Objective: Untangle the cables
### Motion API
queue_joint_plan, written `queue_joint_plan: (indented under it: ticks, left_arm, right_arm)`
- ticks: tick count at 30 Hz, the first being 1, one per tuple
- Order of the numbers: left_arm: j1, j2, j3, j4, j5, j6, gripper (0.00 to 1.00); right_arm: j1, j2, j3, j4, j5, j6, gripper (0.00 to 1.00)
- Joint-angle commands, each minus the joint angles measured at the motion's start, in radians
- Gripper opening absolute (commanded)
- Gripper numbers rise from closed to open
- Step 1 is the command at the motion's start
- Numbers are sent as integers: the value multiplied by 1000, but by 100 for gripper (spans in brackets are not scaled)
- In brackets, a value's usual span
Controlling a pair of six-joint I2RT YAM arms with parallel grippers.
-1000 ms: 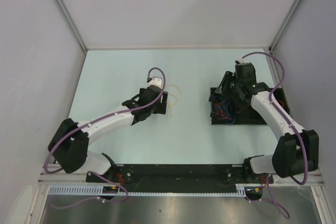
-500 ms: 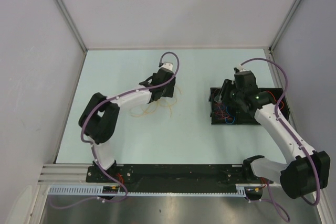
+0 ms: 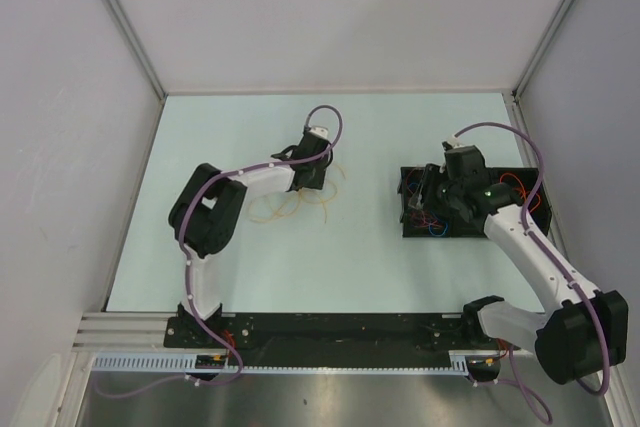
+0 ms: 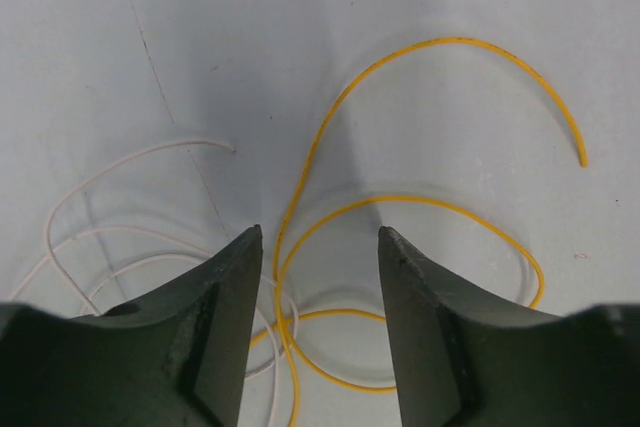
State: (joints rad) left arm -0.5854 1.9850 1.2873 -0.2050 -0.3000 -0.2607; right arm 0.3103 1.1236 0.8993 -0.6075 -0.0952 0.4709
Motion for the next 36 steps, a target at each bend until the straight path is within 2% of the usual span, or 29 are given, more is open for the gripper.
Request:
queue_joint_plan:
  ticks: [1,7,10,11,13,17,28,33,36]
  left_arm:
    - [9,15,35,13,18,-2,52]
    - [13,17,6,27,10,-9,35]
    - [16,18,-5,36,7,-9,21]
    - [19,17,-11,38,9,-9,12]
    - [21,11,-19,44,15,-11,1]
    - [19,-29,-28,50,35,-9,0]
    - [-36,-395,-23,-20,87,-12,0]
    - [-59,-511,-26,-57,68,-11,0]
    - [-62,-571,-45,-59,103,-21,0]
  right_arm:
    - [-2,2,-14,44,-14,-15,46]
    - [-5,2,-19,43,-20,-18,46]
    - [-8,-1,-17,40,-20,-20,45]
    - [-8,-2,-19,38,-20,-18,45]
    - [-10,-4,-19,37,-20,-17,45]
    - [-10,-10,-19,34,-24,-6,43]
    - [-4,-103,-19,95,-133,61,41]
    - [3,-137,-19,146,-196,103,41]
    - [13,-153,-19,178,-231,120,41]
